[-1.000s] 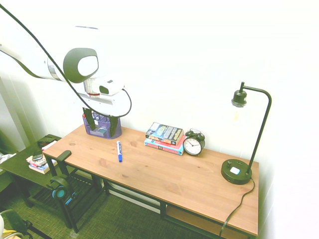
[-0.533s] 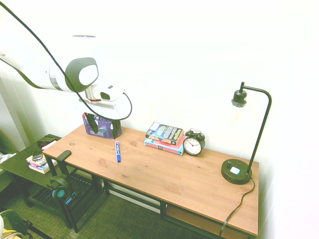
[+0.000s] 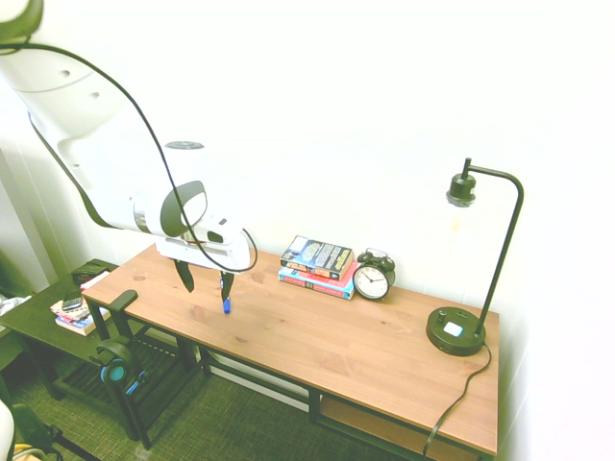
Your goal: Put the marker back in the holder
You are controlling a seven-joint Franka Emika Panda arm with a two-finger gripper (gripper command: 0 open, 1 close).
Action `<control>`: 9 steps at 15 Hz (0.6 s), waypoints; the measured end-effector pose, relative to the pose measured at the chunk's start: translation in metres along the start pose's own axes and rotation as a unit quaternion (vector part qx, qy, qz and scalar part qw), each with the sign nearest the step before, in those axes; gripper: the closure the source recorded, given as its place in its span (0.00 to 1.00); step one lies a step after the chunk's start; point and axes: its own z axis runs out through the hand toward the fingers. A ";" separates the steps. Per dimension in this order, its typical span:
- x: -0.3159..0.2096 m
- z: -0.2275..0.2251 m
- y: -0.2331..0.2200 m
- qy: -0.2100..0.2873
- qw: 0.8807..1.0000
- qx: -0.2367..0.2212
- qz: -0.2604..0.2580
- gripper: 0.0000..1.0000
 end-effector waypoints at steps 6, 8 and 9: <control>0.002 0.044 -0.018 -0.002 1.000 -0.001 -0.018 1.00; 0.008 0.050 -0.023 0.000 1.000 0.001 -0.016 1.00; 0.013 0.053 -0.023 0.002 1.000 0.001 -0.015 1.00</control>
